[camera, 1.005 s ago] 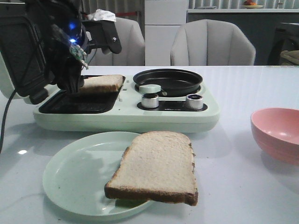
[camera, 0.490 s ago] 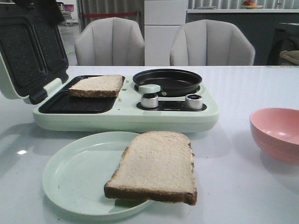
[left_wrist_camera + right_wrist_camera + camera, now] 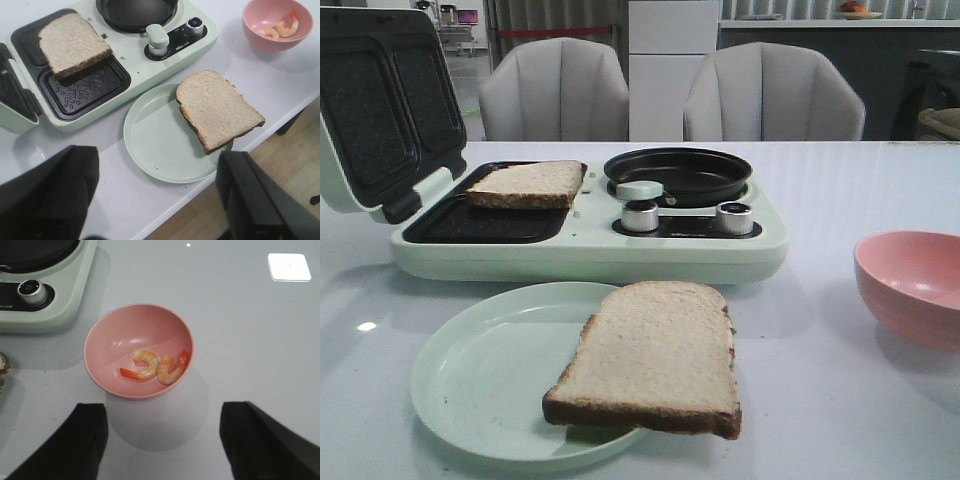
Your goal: Make breakfast with bread and shrimp
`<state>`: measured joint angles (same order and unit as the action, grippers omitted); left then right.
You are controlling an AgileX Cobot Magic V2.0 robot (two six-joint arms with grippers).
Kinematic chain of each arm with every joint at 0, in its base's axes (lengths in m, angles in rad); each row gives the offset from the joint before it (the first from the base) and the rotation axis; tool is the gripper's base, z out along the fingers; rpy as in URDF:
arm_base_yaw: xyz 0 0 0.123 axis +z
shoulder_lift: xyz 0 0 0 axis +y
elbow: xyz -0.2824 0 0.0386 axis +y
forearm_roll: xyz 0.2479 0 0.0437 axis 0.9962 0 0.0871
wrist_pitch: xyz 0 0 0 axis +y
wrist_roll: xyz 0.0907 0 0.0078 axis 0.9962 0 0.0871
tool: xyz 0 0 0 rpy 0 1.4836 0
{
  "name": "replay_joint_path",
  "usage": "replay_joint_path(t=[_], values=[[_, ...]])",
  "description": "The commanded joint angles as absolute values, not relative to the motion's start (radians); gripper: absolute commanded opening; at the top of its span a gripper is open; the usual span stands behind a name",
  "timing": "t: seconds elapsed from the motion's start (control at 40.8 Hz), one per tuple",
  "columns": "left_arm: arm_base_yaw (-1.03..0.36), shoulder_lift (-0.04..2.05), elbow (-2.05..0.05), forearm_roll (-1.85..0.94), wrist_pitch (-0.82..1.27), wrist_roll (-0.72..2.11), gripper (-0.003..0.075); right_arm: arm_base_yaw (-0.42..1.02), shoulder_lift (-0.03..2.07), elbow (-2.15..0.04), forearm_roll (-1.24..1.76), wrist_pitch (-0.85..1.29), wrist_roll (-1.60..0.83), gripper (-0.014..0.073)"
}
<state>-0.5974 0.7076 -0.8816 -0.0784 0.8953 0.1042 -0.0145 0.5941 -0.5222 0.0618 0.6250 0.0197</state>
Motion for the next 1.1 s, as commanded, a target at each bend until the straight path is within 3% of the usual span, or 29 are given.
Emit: replay_joint_path(t=[0.0,0.245,0.588,0.784,1.078], values=[[-0.6,0.611,-0.812,-0.091,0.784,0.104,0.0531,-0.017,0.604,-0.552,0.064,0.56,0.016,0.0577],[-0.6,0.471,-0.662,-0.091,0.784,0.104,0.0531,-0.017,0.604,-0.552,0.065,0.547,0.016,0.0577],[-0.6,0.457,-0.626,-0.088,0.79,0.104,0.0531,-0.017,0.604,-0.552,0.075,0.499,0.016,0.0577],[-0.6,0.457,-0.626,-0.088,0.79,0.104,0.0531,0.015,0.651,-0.552,0.344,0.62,-0.062,0.0577],[-0.6,0.457,-0.626,-0.088,0.79,0.104,0.0531,0.209,0.871,-0.552,0.84,0.692,-0.36,0.0577]])
